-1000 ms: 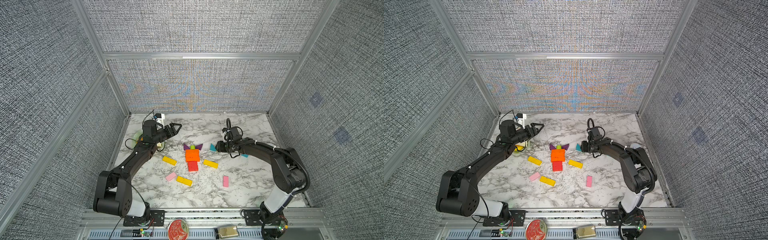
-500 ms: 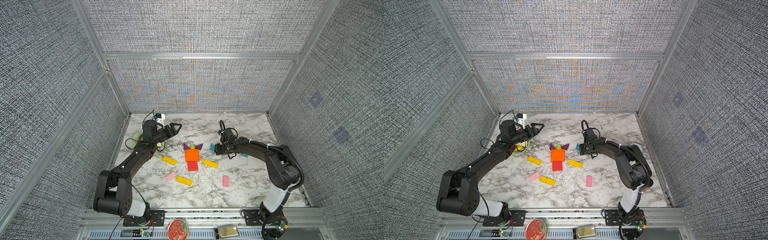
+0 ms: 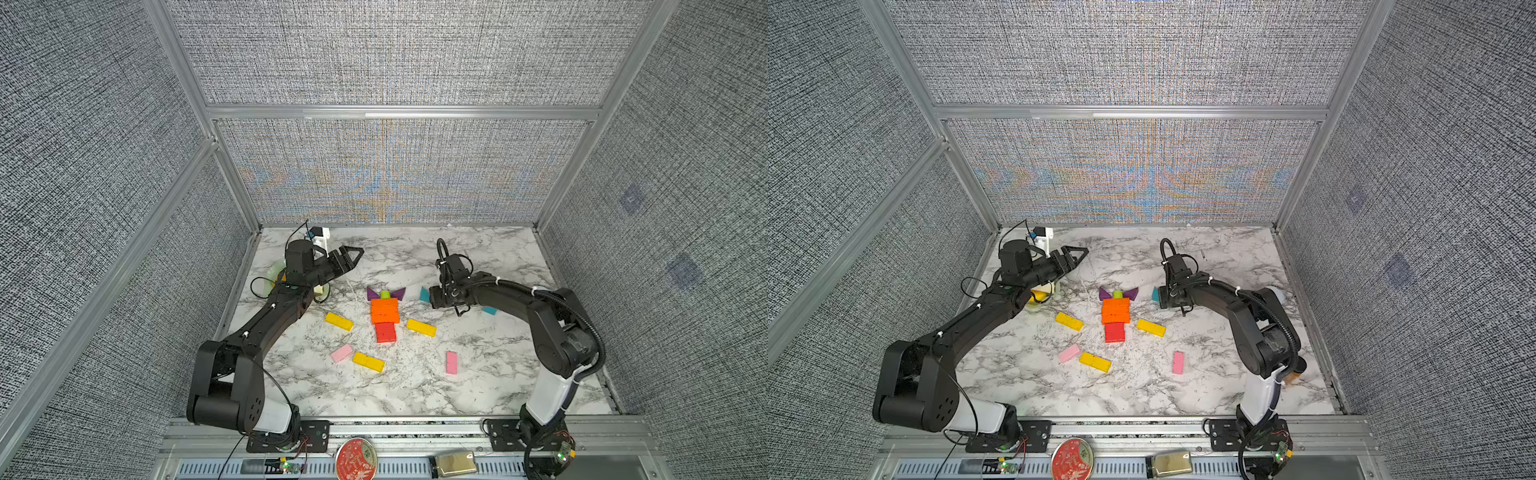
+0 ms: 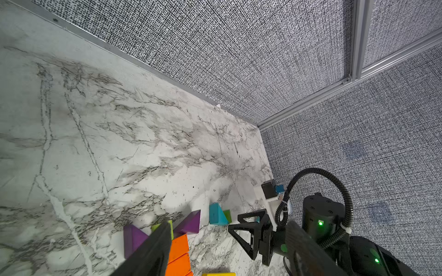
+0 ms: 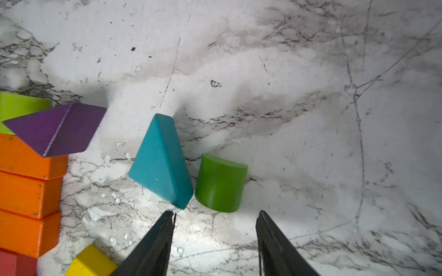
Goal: Assemble a carrot with building blocks
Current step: Assemble the building block at the center of the board.
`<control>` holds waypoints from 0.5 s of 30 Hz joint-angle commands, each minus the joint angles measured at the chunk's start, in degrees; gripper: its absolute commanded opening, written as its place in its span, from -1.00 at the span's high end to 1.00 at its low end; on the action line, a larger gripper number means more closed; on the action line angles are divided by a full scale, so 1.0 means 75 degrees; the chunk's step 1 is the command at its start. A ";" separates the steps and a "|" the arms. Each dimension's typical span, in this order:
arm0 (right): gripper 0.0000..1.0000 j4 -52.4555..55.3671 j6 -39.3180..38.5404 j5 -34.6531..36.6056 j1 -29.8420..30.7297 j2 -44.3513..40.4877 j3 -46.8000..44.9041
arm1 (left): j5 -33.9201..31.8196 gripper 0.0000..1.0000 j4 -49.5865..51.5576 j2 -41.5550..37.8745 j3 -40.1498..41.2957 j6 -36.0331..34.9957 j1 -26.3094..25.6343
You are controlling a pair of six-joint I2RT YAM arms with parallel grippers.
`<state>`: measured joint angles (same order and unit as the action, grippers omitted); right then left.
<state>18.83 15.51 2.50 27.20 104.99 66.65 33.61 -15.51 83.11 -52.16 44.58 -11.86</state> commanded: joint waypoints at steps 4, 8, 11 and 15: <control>-0.18 0.0253 0.0116 0.0284 0.0006 -0.0144 0.0008 | 0.0125 -0.53 -0.0182 -0.0031 -0.0030 -0.0043 -0.0002; -0.18 0.0328 0.0243 0.0482 0.0006 -0.0831 -0.0260 | 0.0148 -0.53 -0.0206 -0.0013 -0.0032 -0.0020 -0.0001; -0.20 0.0524 0.0509 0.1407 -0.0184 -0.1569 -0.0597 | 0.0157 -0.53 -0.0217 -0.0013 -0.0018 -0.0004 -0.0001; -0.36 0.1129 0.1172 0.2073 -0.1180 -0.2069 -0.0901 | 0.0207 -0.53 -0.0308 0.0010 0.0016 0.0075 -0.0013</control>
<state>22.35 19.53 12.16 21.65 90.63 60.95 33.98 -15.81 83.11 -52.16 44.82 -11.86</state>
